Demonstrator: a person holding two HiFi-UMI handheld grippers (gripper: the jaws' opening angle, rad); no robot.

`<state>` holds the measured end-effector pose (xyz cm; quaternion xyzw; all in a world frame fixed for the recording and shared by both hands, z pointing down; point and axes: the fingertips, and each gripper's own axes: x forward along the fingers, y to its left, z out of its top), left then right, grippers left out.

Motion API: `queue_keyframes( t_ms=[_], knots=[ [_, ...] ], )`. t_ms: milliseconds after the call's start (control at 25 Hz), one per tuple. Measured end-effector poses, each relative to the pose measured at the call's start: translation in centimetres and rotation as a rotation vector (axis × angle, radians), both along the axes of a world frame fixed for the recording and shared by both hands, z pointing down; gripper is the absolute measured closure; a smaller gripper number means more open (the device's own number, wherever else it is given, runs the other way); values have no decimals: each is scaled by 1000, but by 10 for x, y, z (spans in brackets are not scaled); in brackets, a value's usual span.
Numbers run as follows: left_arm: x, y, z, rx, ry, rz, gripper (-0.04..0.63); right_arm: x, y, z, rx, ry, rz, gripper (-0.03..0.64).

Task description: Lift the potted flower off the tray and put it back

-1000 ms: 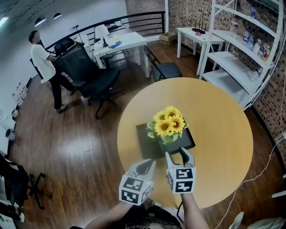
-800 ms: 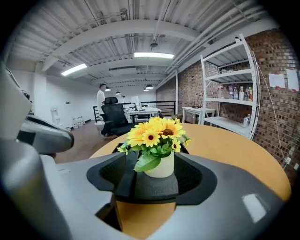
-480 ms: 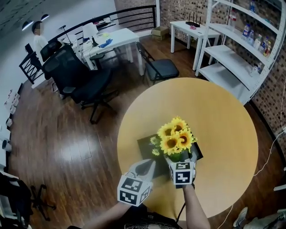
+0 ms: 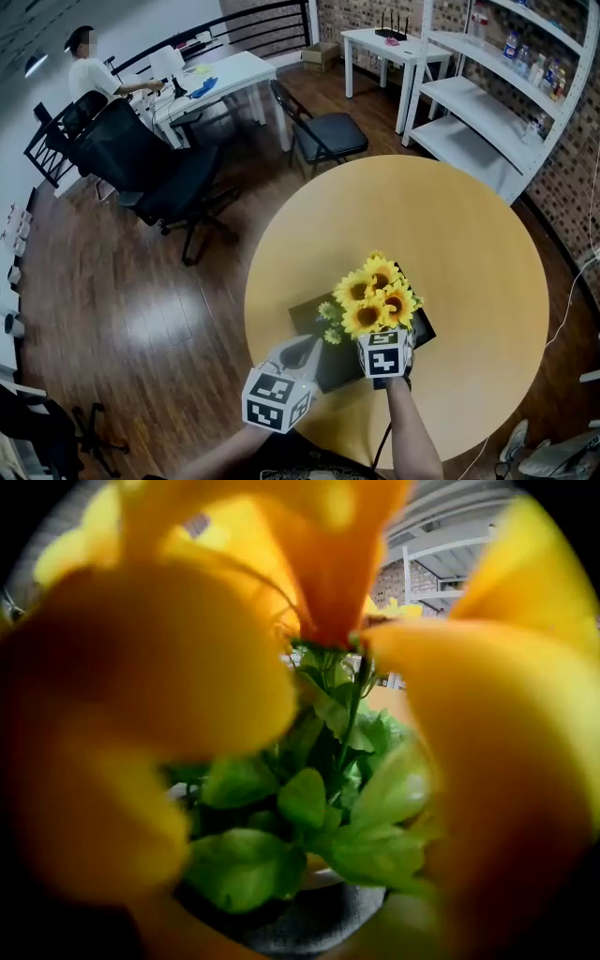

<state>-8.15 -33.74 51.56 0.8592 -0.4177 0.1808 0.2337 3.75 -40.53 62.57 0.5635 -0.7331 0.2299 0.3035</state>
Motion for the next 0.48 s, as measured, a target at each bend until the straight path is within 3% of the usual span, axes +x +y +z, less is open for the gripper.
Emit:
queue_keyframes(
  t_ms=[160,480],
  knots=[
    [-1,-5,1,-8,4,2,592,1,-4,4,1,15,6,110],
    [-3,-8,2,2,6,-14,592,1,-6,4,17,9,6,114]
  ],
)
